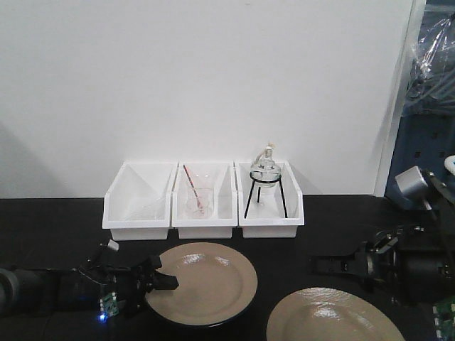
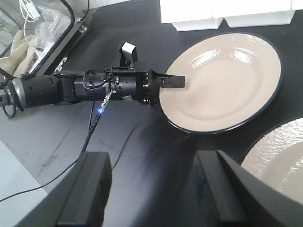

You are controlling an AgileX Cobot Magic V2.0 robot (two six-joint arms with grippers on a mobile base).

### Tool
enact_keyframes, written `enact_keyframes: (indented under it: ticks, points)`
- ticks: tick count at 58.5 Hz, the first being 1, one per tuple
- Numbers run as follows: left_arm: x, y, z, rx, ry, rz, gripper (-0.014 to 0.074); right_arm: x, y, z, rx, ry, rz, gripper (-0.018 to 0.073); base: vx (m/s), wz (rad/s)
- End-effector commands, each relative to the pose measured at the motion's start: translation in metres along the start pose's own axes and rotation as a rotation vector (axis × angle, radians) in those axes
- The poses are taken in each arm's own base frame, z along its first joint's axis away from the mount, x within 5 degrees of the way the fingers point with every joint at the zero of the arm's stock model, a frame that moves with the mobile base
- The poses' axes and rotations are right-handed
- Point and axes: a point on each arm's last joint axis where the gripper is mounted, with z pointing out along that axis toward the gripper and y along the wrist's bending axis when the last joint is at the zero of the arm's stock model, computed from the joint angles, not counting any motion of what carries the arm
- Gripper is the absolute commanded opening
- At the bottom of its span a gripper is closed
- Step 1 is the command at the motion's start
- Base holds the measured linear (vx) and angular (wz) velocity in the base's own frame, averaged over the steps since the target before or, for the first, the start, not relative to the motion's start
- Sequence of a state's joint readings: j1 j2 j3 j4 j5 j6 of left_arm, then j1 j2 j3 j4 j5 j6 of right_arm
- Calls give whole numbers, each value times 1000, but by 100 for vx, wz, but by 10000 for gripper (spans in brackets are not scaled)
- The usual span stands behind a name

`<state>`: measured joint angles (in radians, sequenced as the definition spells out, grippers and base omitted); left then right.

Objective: Arrange circular plates on left workspace
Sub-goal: 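Move the held plate with the left gripper toward the middle bin, then open the left gripper and withdraw it from the plate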

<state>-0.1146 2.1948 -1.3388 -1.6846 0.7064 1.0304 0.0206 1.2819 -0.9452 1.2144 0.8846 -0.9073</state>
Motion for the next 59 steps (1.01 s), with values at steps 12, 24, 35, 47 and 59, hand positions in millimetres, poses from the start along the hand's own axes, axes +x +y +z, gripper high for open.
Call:
enact_keyframes:
  ticks: [12, 24, 35, 47, 59]
  points:
    - [-28, -28, -25, 93, -127, 157, 527, -13, 10, -9, -24, -72, -20, 438, 0, 0]
    - [-36, -15, -41, 98, -103, 192, 526, -11, 9, -8, -11, -50, -41, 438, 0, 0]
    - [-42, -5, -60, 150, -62, 216, 524, -11, 9, -8, -8, -46, -45, 438, 0, 0]
    - [-49, 5, -82, 227, -53, 193, 512, -12, 8, -8, 5, -56, -45, 438, 0, 0]
    - [-56, 21, -111, 280, -11, 41, 221, -12, 1, -9, 78, -55, 69, 438, 0, 0]
